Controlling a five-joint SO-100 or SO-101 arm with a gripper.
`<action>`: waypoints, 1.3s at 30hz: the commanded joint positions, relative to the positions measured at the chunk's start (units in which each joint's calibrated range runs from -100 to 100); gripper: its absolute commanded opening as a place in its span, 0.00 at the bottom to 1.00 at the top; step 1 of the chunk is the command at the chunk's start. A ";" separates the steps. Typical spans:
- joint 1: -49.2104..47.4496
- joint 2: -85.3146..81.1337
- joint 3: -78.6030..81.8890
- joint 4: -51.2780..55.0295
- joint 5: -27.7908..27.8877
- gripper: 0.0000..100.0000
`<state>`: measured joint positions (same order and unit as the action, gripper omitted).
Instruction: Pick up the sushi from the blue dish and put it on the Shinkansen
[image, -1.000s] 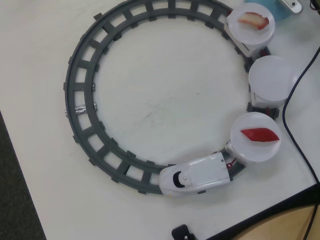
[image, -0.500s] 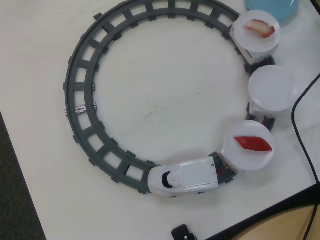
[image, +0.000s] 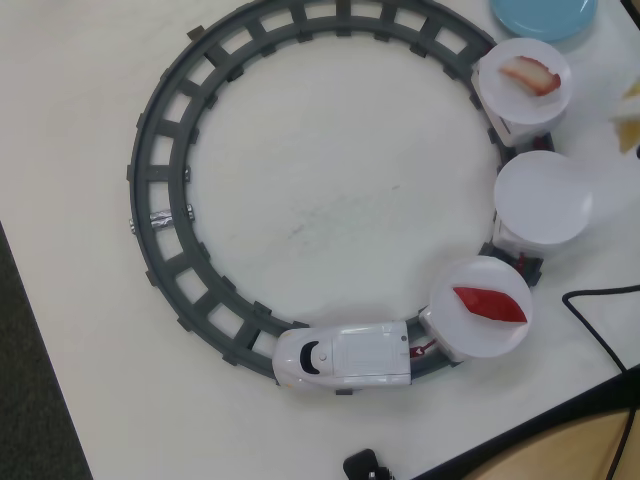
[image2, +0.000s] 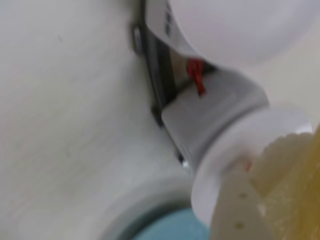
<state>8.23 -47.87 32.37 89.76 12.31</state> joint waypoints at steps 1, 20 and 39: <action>-7.09 -5.28 5.69 0.14 0.22 0.02; -32.62 3.66 8.11 -8.16 0.27 0.02; -32.00 28.12 -7.51 -17.49 -0.04 0.02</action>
<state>-23.67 -20.76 29.31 73.23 12.52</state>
